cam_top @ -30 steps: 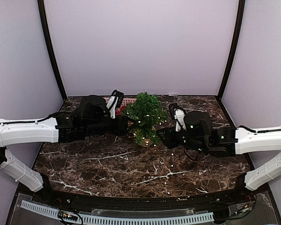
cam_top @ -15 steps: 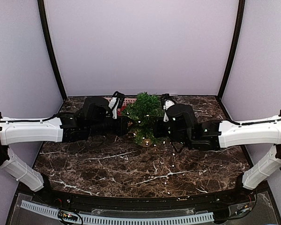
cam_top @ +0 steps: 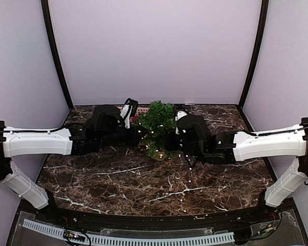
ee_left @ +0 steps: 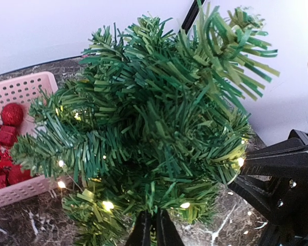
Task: Decorate the small christmas tree
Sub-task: Adjust the side of the string light in the gap of branches.
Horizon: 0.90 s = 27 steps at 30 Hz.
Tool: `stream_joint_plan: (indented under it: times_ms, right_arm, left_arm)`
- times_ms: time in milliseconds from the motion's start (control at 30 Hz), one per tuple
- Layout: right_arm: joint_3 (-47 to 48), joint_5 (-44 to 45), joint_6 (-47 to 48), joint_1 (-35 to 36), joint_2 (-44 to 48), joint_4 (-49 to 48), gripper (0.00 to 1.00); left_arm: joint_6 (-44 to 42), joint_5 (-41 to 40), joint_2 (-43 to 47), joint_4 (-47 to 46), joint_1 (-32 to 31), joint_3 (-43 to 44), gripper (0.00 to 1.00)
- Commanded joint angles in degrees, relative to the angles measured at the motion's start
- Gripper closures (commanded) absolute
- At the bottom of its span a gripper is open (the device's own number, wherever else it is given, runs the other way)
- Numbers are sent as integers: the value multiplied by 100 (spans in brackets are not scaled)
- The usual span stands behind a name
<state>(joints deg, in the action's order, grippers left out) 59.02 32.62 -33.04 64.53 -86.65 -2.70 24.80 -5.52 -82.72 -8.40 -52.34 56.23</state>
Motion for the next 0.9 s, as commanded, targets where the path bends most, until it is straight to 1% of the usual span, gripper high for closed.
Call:
stream_joint_plan:
  times_ms: [0,100,400,633,733,867]
  right_arm:
    - [-169,-10,-25,57,32,-174,100]
    - [-435,-73,-106,91,115,-304,100]
    - [-789,-18,-576,364,19,-310,100]
    - [-999,91,-1107,385,-237,-516,100]
    - [-1085,121,-1193,380,-332,-667,100]
    - [-1077,100,-1174,392,-307,-605,100]
  left_arm:
    - [-25,43,-29,-333,31,115,96]
    - [-6,14,-27,-361,42,94,100]
    - [50,-26,-16,-390,54,45,100]
    - [76,-40,-8,-398,68,25,100]
    - [93,-39,-17,-411,75,11,100]
    - [83,-20,-12,-402,89,2,100]
